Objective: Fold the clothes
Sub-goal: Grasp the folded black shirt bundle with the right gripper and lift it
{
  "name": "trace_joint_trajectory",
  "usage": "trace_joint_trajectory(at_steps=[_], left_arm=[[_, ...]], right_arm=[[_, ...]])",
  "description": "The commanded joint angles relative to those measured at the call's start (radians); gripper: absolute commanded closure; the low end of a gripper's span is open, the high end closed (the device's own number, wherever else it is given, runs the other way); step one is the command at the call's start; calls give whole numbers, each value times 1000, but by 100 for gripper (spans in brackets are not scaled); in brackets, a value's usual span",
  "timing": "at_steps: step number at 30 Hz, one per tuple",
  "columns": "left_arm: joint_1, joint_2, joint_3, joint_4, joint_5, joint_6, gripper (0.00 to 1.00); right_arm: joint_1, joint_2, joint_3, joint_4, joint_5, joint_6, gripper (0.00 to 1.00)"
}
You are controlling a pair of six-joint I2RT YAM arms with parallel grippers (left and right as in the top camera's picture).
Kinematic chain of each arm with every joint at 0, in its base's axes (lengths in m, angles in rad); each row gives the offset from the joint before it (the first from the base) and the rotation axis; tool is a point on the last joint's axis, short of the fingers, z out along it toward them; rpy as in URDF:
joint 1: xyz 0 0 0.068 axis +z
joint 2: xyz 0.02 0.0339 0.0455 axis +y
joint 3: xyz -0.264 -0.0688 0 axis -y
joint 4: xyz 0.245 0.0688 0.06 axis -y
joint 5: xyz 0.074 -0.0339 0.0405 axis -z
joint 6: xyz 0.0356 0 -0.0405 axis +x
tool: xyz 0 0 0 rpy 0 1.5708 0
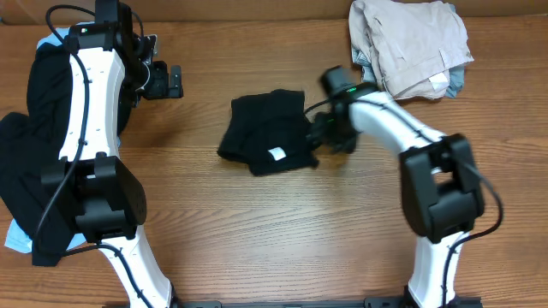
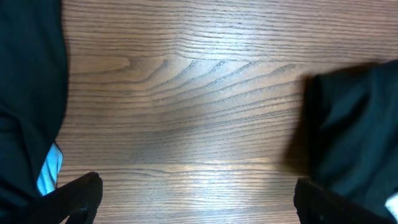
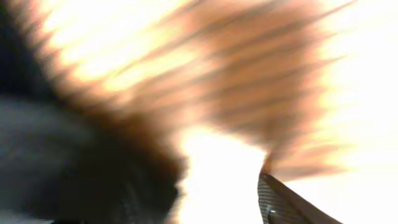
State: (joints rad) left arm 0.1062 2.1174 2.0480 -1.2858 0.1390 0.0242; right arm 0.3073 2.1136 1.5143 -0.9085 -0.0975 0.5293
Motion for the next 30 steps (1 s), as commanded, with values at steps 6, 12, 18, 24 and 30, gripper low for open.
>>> trace_joint_trajectory(at_steps=[6, 12, 18, 24, 30], left_arm=[[-5, -8, -5, 0, 11, -9, 0], [-5, -8, -5, 1, 11, -9, 0], [-5, -8, -5, -14, 8, 3, 0], [-5, -8, -5, -14, 9, 3, 0], [-5, -8, -5, -14, 9, 2, 0]], right_arm=[[-215, -78, 181, -169, -256, -137, 25], [-71, -159, 176, -249, -232, 53, 18], [92, -159, 44, -191, -63, 288, 16], [125, -159, -127, -48, -52, 444, 19], [125, -159, -259, 203, -61, 475, 21]])
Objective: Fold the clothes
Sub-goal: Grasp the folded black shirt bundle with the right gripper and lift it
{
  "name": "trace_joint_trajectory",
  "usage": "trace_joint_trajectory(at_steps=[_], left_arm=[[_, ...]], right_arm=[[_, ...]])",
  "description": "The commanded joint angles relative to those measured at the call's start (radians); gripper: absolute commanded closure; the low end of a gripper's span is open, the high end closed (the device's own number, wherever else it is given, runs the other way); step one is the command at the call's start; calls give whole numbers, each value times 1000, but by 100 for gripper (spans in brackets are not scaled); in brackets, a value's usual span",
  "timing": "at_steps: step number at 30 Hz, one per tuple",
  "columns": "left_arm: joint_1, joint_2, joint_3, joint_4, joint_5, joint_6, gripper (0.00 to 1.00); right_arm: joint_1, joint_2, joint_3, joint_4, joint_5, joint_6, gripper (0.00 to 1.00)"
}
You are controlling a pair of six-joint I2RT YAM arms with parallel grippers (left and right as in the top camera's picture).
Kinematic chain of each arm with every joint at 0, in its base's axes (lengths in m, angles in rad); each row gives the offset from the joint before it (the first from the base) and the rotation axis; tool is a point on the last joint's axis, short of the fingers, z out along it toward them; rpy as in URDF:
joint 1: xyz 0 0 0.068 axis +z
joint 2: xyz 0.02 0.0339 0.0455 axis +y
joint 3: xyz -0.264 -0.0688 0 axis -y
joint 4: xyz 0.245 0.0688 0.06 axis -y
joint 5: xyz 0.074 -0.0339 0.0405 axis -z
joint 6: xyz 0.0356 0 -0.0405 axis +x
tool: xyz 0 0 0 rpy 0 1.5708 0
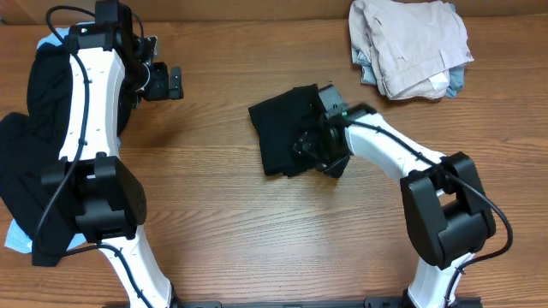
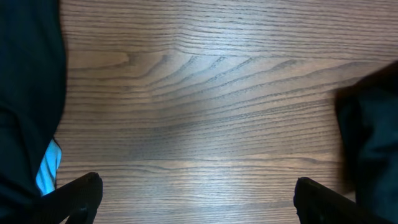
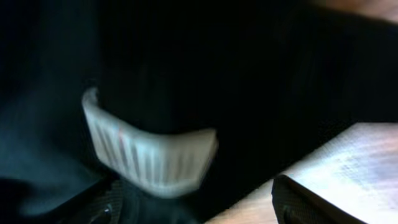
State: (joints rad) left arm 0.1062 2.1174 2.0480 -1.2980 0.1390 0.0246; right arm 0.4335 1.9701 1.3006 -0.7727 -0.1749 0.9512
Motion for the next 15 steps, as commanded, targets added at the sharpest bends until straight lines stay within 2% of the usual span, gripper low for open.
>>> trace_joint_trajectory(at_steps=[1, 4, 5, 6, 8, 15], left_arm=[[-5, -8, -5, -2, 9, 2, 0], [-5, -8, -5, -2, 8, 2, 0], [-5, -8, -5, -2, 9, 2, 0], [-5, -8, -5, -2, 8, 2, 0], [-5, -8, -5, -1, 9, 2, 0], [-5, -8, -5, -2, 8, 2, 0]], right_arm=[[-1, -14, -61, 105, 14, 52, 25], [-2, -15, -66, 116, 22, 21, 35], [-2, -15, -66, 117, 31, 0, 43], [-2, -15, -66, 117, 45, -20, 58], [-9, -15, -66, 120, 68, -71, 96], [-78, -44, -25, 112, 26, -238, 96]])
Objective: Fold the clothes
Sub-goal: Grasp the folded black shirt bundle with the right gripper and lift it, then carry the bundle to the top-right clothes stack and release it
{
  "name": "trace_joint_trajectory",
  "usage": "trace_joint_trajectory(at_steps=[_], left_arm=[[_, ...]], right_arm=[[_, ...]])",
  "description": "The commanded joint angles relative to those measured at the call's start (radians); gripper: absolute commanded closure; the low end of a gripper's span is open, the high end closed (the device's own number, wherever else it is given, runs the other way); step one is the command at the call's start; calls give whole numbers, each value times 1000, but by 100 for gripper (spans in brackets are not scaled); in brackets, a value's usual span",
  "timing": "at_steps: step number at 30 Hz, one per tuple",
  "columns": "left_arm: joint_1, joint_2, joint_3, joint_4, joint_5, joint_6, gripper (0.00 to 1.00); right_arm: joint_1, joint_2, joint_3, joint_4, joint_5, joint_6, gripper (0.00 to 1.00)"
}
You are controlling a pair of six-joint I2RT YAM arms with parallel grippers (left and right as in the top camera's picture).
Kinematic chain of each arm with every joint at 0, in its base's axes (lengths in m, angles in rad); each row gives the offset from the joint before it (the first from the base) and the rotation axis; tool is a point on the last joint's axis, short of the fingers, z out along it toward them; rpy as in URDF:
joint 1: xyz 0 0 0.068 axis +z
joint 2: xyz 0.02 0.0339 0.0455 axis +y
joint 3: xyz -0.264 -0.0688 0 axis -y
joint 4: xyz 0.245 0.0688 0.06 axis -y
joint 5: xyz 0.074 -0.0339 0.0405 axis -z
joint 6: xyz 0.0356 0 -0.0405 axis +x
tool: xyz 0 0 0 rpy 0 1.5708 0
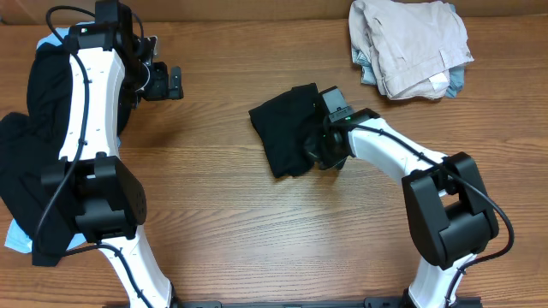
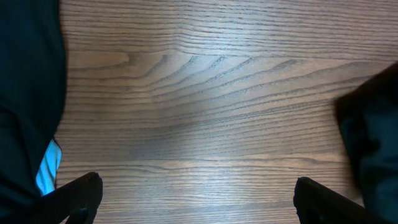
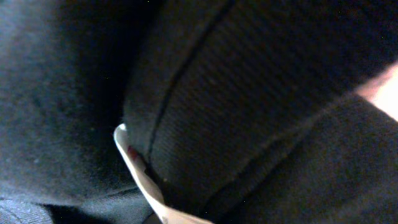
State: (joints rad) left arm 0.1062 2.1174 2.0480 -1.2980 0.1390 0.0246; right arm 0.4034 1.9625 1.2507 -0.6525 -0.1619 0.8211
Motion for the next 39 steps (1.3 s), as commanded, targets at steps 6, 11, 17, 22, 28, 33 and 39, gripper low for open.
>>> trace_joint_trajectory(at_steps=[6, 11, 17, 22, 28, 33, 39], left_arm=[[-5, -8, -5, -2, 8, 2, 0], [-5, -8, -5, -3, -2, 2, 0], [-5, -8, -5, -2, -42, 2, 0], [-5, -8, -5, 3, -42, 2, 0], [-5, -8, -5, 5, -41, 2, 0], [-5, -8, -5, 2, -42, 2, 0], [-5, -8, -5, 1, -36, -3, 0]], right_arm=[[-160, -149, 175, -71, -126, -228, 96], [-249, -208, 357, -121, -208, -258, 96], [-309, -216, 520, -99, -212, -323, 96], [-367, -212, 544, 30, -129, -358, 96], [-432, -155, 544, 163, -27, -353, 96], [-477, -80, 544, 272, -49, -327, 96], [-529, 36, 544, 350, -125, -229, 96]])
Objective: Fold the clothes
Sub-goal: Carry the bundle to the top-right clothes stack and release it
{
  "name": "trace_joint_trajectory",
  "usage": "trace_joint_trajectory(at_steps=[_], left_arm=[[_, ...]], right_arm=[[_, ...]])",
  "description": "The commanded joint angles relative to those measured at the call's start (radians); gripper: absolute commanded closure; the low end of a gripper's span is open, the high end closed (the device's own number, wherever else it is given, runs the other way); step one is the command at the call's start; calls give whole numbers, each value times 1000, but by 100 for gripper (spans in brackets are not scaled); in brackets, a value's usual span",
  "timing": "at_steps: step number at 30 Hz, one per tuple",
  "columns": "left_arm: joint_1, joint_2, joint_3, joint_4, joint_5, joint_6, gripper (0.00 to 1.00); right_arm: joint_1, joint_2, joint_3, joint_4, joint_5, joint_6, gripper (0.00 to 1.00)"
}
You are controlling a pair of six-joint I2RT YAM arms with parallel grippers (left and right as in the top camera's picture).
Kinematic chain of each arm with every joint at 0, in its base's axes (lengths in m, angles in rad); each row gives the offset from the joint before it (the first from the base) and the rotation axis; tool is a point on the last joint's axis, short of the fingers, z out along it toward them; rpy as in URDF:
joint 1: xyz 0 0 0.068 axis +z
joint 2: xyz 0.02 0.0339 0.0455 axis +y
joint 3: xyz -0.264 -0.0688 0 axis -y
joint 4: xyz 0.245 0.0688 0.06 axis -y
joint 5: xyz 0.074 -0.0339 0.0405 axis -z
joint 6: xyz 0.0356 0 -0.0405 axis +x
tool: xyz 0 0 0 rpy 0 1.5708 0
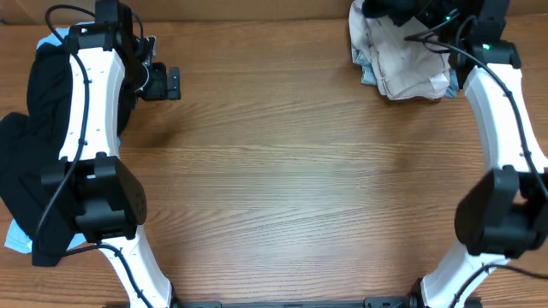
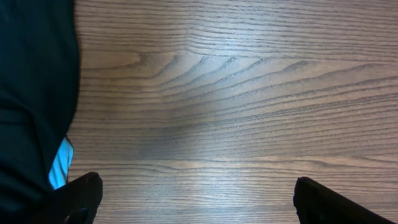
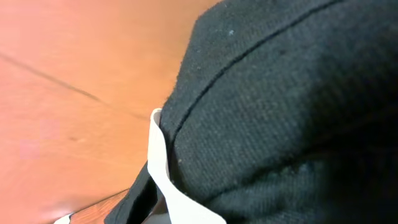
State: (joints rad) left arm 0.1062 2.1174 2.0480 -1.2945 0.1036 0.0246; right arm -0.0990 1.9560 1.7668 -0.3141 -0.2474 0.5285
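A folded black garment point(image 1: 394, 8) hangs at the far right corner, over the stack of folded beige clothes point(image 1: 415, 51). My right gripper point(image 1: 421, 14) is shut on it. In the right wrist view the black garment point(image 3: 280, 93) and its white label point(image 3: 163, 168) fill the frame and hide the fingers. My left gripper point(image 1: 163, 83) stands open at the far left over bare wood, with nothing between its fingers point(image 2: 81, 193).
A heap of unfolded dark clothes point(image 1: 34, 120) with a bit of blue cloth point(image 2: 60, 165) lies along the left edge of the wooden table point(image 1: 282, 197). A grey-blue piece shows under the beige stack.
The black garment was in the middle of the table under my right gripper. Now the right gripper holds it up at the far right, over the beige stack. The left arm has barely moved.
The black garment lay bunched in mid-table with my right gripper at its right edge. Then it lay more compact, turned, with the gripper pressed into it. Now it is off the table, carried to the folded stack. The left gripper stayed open throughout.
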Motion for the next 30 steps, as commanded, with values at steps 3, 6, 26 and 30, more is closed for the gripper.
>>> trace_joint_trajectory(at_steps=[3, 6, 26, 30], left_arm=[[-5, -8, -5, -2, 2, -3, 0], [-8, -8, -5, 6, 2, -3, 0], [-26, -8, -5, 10, 0, -3, 0], [-27, -8, -5, 18, 13, -9, 0]], right_arm=[[-54, 85, 28, -29, -63, 85, 96], [-78, 113, 28, -114, -52, 86, 90], [-143, -268, 28, -620, -18, -172, 13], [-133, -416, 28, -703, -92, -324, 8]])
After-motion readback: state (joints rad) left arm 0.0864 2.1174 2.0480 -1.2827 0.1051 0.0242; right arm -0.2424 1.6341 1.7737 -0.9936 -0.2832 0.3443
